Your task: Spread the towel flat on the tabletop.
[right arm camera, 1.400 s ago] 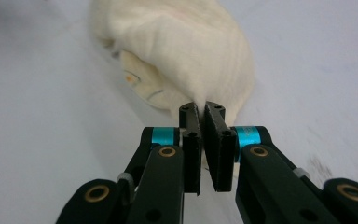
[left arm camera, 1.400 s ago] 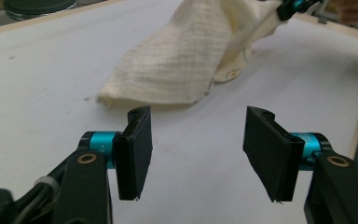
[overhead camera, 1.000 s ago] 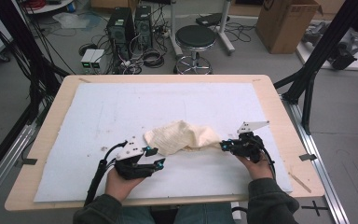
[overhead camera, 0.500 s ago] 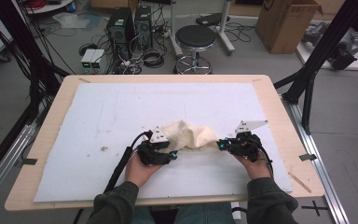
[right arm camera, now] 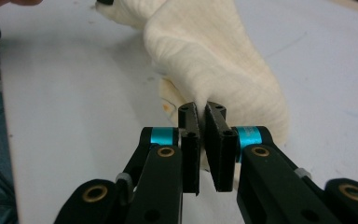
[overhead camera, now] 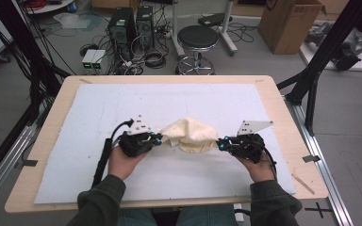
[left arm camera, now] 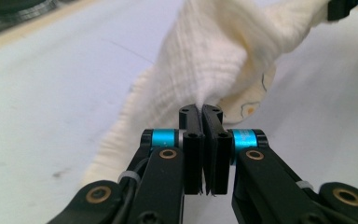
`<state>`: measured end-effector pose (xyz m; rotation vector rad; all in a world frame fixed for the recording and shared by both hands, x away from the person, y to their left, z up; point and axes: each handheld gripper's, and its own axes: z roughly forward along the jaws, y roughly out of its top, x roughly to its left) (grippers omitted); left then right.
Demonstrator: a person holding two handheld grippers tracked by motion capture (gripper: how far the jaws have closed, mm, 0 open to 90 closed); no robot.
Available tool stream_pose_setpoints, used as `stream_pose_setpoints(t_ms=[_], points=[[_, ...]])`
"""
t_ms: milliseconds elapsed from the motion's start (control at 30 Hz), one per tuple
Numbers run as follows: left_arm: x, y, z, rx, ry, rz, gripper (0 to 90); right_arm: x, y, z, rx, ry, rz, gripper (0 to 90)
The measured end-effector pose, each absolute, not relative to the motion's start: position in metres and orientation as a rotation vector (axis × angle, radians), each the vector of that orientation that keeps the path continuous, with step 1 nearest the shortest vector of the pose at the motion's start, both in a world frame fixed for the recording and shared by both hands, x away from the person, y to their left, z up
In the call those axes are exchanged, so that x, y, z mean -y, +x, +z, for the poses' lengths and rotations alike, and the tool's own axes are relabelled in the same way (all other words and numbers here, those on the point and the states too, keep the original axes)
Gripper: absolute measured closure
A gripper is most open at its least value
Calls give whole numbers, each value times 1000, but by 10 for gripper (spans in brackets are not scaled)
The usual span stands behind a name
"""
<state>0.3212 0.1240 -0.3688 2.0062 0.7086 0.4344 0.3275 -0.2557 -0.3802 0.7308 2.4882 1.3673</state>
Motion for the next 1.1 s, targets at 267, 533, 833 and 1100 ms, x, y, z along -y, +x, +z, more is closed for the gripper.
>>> stream_pose_setpoints(t_ms=[267, 533, 833, 1100], points=[[-171, 304, -327, -642, 1969, 463, 867, 237, 307, -351, -2504, 566, 1435, 848], [-180, 323, -339, -682, 2014, 432, 866, 213, 308, -350, -2573, 513, 1457, 846], [-150, 386, -401, -853, 2084, 398, 819, 203, 351, -397, -2692, 697, 1333, 846], [-163, 391, -398, -888, 2016, 341, 567, 216, 362, -410, -2695, 782, 1319, 846]])
